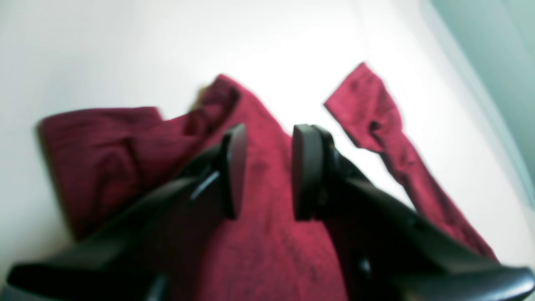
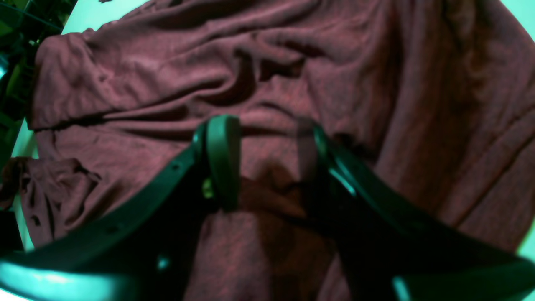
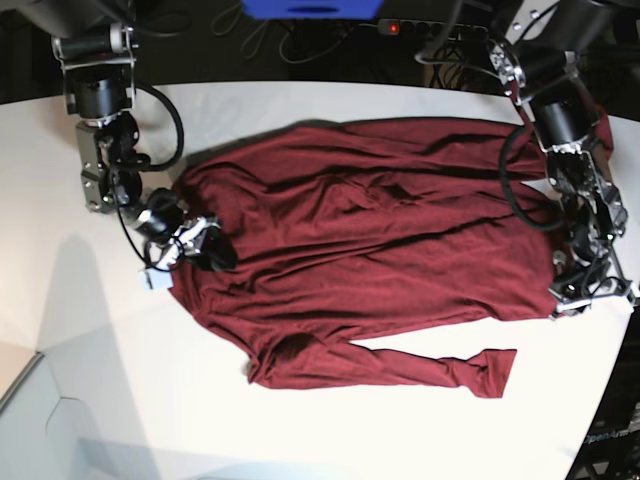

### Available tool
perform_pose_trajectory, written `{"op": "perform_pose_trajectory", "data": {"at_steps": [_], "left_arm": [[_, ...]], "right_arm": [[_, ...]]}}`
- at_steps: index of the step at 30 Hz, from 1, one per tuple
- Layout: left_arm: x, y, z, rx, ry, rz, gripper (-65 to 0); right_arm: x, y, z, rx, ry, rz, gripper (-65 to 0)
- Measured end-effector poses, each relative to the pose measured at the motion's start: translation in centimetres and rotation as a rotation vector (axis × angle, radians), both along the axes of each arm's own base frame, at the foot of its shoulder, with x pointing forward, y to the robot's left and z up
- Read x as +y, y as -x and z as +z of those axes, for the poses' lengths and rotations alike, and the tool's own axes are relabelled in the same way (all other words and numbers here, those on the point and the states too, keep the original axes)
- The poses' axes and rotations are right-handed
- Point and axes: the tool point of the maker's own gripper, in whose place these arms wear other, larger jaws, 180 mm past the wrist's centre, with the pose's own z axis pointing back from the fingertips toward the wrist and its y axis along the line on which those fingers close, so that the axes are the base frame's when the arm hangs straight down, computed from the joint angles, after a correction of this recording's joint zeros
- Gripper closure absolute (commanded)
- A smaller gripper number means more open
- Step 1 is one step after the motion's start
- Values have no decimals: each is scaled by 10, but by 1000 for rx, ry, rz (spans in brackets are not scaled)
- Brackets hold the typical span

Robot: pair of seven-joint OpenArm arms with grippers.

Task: Layout the t-shirt on the table in an organized manner, then fold the t-shirt properly
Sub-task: 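Drag the shirt side edge with the left gripper toward the hem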

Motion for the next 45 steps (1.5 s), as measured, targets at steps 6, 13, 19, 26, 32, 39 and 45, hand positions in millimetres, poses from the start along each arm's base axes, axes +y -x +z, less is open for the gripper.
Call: {"op": "perform_pose_trajectory", "data": {"at_steps": [6,13,19,26,32,39,45], "left_arm": [[0,-1,1,-5,-2,2,-187],[6,-18,-19,-16,25,74,-187],[28,-25,-35,47,-39,128,-187],[24,-27,-37,57,-84,111,-185],[11,-36,-35,69,-126,49,-99],[10,-36,-36,72,-130,42,0],[13,-43,-19,32,-141,47,-1]], "right_arm": [[0,0,0,0,1,1,-219],[-1,0,0,-1,1,0,-219],[-1,0,0,-1,0,0,-219],[-1,0,0,-1,-1,1,-219],[-1,0,0,-1,0,0,-219],[-1,0,0,-1,0,0,-219],[-1,0,0,-1,0,0,-219]]}}
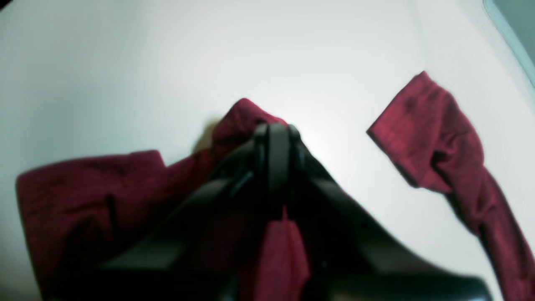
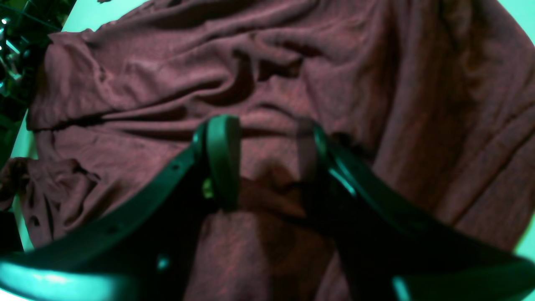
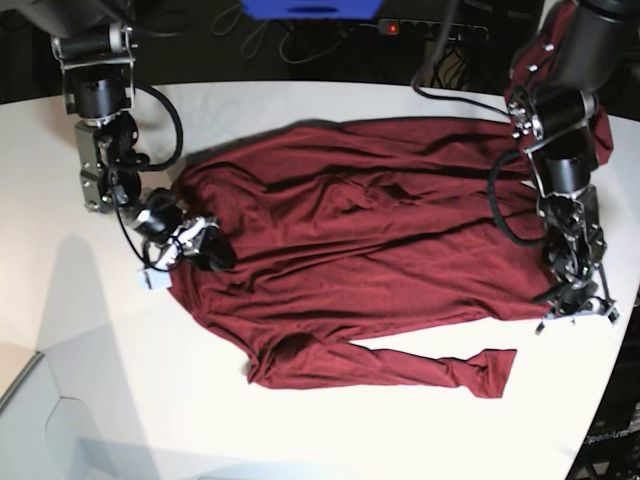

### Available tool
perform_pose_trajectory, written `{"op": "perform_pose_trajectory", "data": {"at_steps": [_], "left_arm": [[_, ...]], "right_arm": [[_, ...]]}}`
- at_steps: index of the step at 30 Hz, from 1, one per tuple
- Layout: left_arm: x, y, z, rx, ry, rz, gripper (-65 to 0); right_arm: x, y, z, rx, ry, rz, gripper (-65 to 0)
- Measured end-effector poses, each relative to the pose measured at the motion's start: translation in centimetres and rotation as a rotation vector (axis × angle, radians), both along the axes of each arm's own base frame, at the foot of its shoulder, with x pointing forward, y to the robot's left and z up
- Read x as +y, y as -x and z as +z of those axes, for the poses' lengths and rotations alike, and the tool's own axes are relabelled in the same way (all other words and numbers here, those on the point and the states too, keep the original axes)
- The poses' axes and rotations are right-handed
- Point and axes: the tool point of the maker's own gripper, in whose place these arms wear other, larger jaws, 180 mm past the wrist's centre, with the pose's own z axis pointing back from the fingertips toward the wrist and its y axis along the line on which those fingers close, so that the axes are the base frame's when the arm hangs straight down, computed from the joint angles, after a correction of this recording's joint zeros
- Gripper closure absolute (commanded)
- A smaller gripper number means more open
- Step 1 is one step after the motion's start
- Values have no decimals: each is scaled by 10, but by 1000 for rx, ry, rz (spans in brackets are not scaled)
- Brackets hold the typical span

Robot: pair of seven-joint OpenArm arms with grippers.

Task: Layout the t-shirt on the table in an organized manner, then fold the t-shirt properly
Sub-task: 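Drag the shirt side edge with the left gripper toward the hem, then grasp the shirt side with the left gripper and pull it outward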

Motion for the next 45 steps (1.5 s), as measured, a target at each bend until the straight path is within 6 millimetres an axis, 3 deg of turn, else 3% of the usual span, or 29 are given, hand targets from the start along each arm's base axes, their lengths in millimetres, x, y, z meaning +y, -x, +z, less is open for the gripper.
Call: {"op": "perform_pose_trajectory", "data": {"at_steps": [3,7,16,22,27,30,36,41,45], "left_arm": [[4,-21,32,-60,-15,0,-1],[15,-51,91,-182,-44,9,-1],[12,-83,146,-282,-23,14,-4],[5,-98,132,-255,26,31,-5],[-9,-103,120,-236,-125,-15,-6],[-23,-109,122,-232,-222,-76,-67],[-32,-112,122,-226,-260,-114,-313],[-20,-105,119,-221,-281,-102,-329],[-7,-81,97,-193,-320,-104,-328]], "right_arm": [[0,0,0,0,1,-1,-219],[-2,0,0,0,3,-1,-219],[-11,6,0,-4,21,-3,-217],[-16,14,1,-9,63,20,-216],[-20,22,2,-11,82,32,-216],[-21,23,1,-10,83,31,-216],[-22,25,0,-11,77,24,-216],[-23,26,0,-8,81,25,-216],[-23,25,0,-9,80,25,-216]]}}
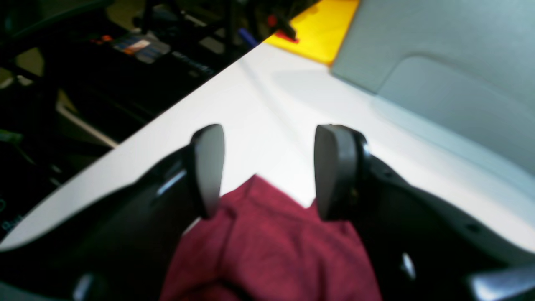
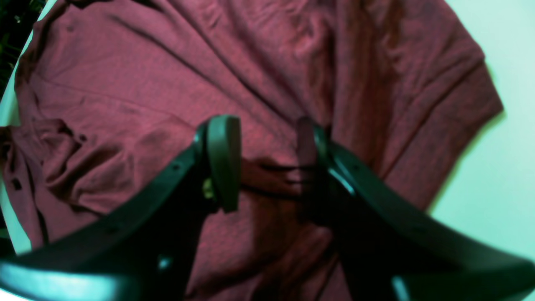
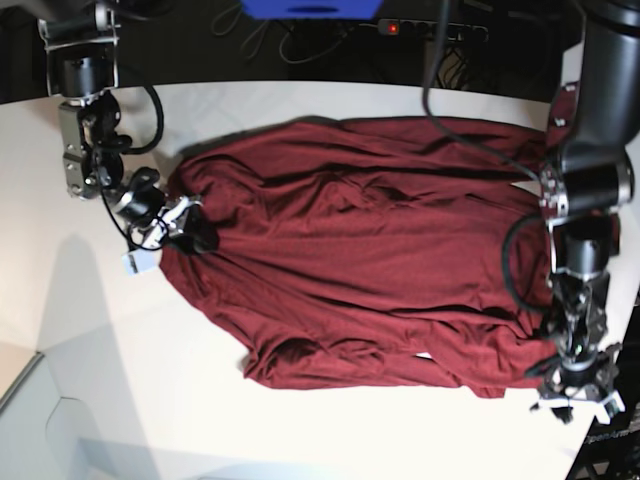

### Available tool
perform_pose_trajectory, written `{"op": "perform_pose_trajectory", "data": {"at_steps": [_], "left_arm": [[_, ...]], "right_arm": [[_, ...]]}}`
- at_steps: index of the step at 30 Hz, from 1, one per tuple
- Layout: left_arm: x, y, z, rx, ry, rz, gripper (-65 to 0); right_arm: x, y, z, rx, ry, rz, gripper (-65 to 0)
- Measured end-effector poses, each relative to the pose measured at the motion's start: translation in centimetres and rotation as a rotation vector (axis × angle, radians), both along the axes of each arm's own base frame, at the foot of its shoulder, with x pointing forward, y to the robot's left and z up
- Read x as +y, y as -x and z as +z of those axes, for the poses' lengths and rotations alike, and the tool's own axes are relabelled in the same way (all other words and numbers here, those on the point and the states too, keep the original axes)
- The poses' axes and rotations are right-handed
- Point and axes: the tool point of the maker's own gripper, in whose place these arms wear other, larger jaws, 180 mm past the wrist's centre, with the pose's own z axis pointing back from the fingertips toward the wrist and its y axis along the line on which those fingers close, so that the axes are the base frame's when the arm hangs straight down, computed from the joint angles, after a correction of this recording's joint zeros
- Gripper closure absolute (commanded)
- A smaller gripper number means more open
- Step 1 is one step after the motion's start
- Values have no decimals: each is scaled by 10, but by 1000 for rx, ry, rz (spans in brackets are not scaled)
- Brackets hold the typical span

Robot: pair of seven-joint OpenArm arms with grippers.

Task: Layout the t-shirt on the table in an organized manner, then fold the t-shirt properly
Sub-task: 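Grasp the shirt side with the left gripper and pull it outward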

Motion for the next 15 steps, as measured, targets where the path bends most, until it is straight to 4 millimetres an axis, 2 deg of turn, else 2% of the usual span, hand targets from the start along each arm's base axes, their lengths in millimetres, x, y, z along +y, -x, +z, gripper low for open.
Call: {"op": "perform_pose_trajectory", "data": {"at_steps": [3,5,8,12,15], "left_arm": [[5,28,-33,70,-22,-13,-328],[7,53,-57,114,27,-13,-328],[25,88,-70,102,118,50,-328],[52,139,-93,150,156,122,-328],[55,159,-113,194,173,145,-328]], "right_arm": [[0,0,0,-1,0,-1,-216],[1,0,0,1,3,3,-216],[2,-1,1,-4,-2,0,-216],[3,-1,0,-2,-3,1,-216],[7,-1,1,-5,-15,0,-216]]}}
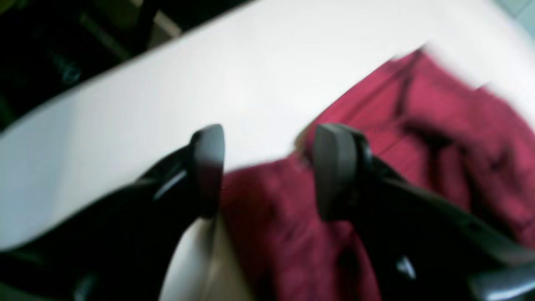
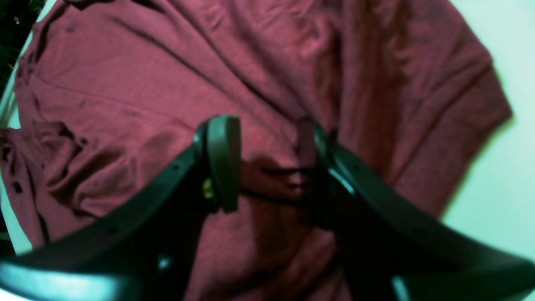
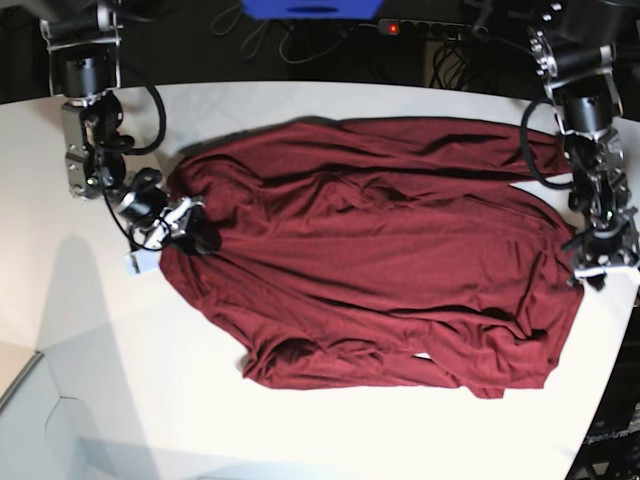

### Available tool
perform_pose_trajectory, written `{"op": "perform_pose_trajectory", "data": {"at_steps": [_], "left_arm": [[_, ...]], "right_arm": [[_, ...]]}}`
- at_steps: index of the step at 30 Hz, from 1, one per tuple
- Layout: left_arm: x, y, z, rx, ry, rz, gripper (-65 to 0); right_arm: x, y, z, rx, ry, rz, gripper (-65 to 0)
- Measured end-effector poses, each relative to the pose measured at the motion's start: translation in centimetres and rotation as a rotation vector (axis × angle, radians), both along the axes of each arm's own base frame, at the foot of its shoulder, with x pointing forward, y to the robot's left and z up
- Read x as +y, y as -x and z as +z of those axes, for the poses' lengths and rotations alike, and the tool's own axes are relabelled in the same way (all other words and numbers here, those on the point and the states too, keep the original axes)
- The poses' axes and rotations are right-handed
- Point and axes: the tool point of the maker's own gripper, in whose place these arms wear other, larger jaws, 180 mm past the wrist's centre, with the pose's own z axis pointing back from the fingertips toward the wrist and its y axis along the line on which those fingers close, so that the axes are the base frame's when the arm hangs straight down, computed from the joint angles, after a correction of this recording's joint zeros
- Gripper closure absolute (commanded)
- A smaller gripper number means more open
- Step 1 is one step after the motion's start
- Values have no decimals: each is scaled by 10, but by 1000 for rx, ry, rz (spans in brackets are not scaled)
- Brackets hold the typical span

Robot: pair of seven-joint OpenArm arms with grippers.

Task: Layout the t-shirt on the table in an organized manner, then fold the t-shirt properly
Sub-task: 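Grasp the shirt side with the left gripper and pull it outward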

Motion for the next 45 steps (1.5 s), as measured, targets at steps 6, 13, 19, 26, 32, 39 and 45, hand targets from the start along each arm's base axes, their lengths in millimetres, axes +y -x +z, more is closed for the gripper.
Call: {"op": "perform_pose_trajectory", "data": {"at_steps": [6,13,19,26,32,39,45], "left_arm": [[-7,9,-27,56,41,4,-328],[-5,-1,-31,61,64,24,-259],[-1,4,-35,69,57,32,0],[-2,15,-35,70,50,18,-2],[13,56,-14,25,1,54,-2],[28,98,14,-45,-53,108,-2],[38,128,2,2,-56,146,-2]], "right_arm": [[1,0,0,0,-2,1,-216],[1,0,0,0,-3,0,-216],[1,0,0,0,-2,0,-216],[1,0,0,1,-1,1,-216],[1,1,-1,1,-3,-1,-216],[1,0,0,0,-3,-1,-216],[1,0,0,-1,-4,-1,-216]]}}
